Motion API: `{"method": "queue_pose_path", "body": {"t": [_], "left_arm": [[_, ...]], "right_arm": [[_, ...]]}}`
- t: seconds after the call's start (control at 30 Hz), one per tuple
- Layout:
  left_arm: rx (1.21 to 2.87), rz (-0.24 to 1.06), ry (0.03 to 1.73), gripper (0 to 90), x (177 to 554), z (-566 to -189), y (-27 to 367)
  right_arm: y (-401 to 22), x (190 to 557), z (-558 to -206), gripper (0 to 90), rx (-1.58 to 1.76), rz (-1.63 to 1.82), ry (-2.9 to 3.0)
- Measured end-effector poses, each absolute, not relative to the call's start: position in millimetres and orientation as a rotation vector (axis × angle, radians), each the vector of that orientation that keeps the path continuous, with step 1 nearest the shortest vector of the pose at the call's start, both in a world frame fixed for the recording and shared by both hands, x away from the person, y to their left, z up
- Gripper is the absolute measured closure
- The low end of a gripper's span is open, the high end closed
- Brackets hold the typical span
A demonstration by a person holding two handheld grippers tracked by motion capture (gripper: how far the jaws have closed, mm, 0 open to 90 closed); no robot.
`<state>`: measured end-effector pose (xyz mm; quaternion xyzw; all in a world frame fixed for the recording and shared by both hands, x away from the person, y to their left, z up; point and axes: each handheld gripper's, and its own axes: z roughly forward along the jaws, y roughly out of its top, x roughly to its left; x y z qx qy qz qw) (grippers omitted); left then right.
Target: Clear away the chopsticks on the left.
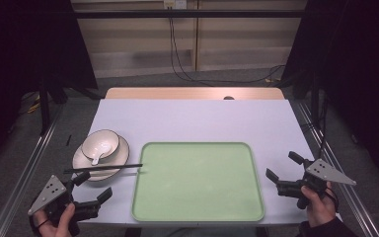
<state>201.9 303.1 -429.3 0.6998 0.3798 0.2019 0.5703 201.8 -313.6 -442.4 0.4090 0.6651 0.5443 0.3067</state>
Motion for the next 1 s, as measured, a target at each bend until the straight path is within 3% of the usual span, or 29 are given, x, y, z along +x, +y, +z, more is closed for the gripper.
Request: {"method": "queue_pose_path", "body": {"t": [0.37, 0.53, 0.73, 1.0], "left_arm": [[1.721, 0.455, 0.815, 3.0, 214, -424, 326], [1.705, 0.351, 0.767, 3.8, 226, -422, 332], [1.833, 0.348, 0.708, 4.0, 240, -416, 334], [1.907, 0.363, 0.756, 4.2, 265, -407, 346]], "right_arm": [[-310, 202, -442, 0.0, 1.059, 1.462, 1.764], [-309, 202, -442, 0.0, 1.058, 1.454, 1.768], [-309, 202, -442, 0.0, 1.057, 1.453, 1.771], [-309, 202, -443, 0.0, 1.057, 1.454, 1.778]]}}
